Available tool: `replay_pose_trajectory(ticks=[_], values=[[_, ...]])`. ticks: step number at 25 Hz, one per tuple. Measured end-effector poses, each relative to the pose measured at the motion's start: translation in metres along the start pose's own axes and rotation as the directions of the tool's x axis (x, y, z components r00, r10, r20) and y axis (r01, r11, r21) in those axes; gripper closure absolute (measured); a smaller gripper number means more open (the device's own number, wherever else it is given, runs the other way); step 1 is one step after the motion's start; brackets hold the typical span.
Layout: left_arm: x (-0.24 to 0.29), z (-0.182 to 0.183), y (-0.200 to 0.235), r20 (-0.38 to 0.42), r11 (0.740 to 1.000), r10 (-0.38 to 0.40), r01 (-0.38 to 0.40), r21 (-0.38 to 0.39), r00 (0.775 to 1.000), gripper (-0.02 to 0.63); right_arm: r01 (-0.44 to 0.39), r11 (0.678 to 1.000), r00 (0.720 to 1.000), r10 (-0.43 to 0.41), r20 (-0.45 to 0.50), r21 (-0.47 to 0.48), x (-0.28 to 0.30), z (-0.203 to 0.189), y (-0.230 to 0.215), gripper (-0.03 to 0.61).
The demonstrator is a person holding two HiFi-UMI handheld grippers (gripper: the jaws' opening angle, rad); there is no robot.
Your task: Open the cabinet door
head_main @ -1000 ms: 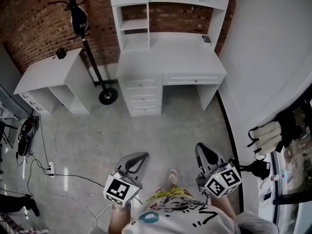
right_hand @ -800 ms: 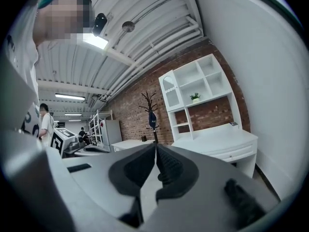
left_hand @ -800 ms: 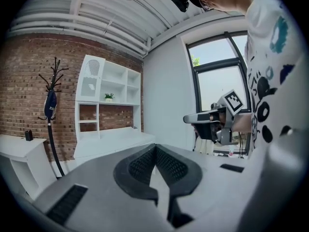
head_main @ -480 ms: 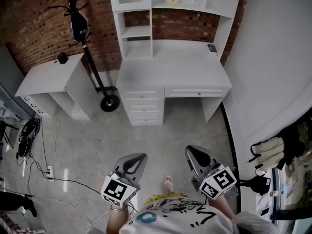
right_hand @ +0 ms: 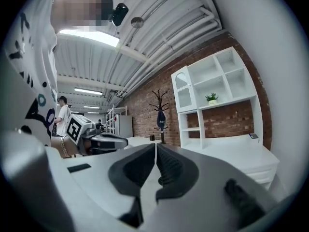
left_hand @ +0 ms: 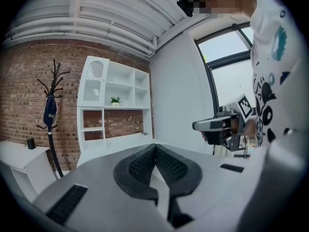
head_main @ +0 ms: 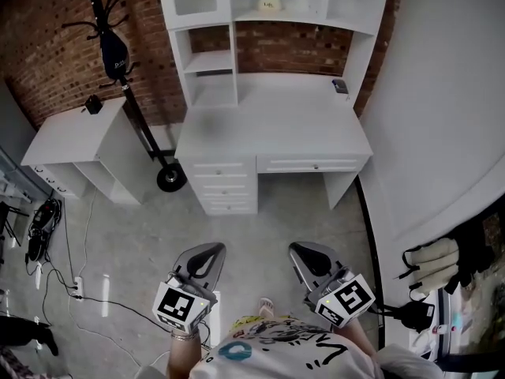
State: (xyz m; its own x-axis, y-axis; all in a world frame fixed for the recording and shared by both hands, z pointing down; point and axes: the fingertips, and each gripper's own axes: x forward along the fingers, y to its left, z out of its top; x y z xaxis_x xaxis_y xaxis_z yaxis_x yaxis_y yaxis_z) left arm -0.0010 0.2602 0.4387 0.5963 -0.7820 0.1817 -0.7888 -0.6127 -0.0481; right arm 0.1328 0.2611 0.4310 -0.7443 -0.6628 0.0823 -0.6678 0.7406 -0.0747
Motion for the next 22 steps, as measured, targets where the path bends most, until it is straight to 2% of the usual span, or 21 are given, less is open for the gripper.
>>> replay_pose_trajectory(ticks=[8, 12, 16, 22], values=[[0.04, 0.01, 0.0, 0.017, 1.0, 0.009, -0.009, -0.003, 1.0, 0.6, 0.041, 0.996, 0.999, -0.041, -0.011, 0.081, 0.009, -0.011, -0.052, 0.549], [0.053, 0.015, 0.0, 0.036, 1.0, 0.011, -0.011, -0.005, 0.999, 0.6, 0.015, 0.993, 1.0, -0.014, -0.013, 0.117, 0.022, -0.014, -0.062, 0.549], [0.059, 0.01, 0.006, 0.007, 1.0, 0.009, -0.008, -0.022, 1.0, 0.6, -0.011, 0.992, 1.0, 0.014, -0.022, 0.128, 0.04, -0.015, -0.067, 0.549], [0.076, 0.009, 0.038, 0.013, 1.0, 0.011, -0.011, -0.026, 1.0, 0.6, -0.021, 0.992, 1.0, 0.023, -0.015, 0.122, 0.076, -0.008, -0.081, 0.549]])
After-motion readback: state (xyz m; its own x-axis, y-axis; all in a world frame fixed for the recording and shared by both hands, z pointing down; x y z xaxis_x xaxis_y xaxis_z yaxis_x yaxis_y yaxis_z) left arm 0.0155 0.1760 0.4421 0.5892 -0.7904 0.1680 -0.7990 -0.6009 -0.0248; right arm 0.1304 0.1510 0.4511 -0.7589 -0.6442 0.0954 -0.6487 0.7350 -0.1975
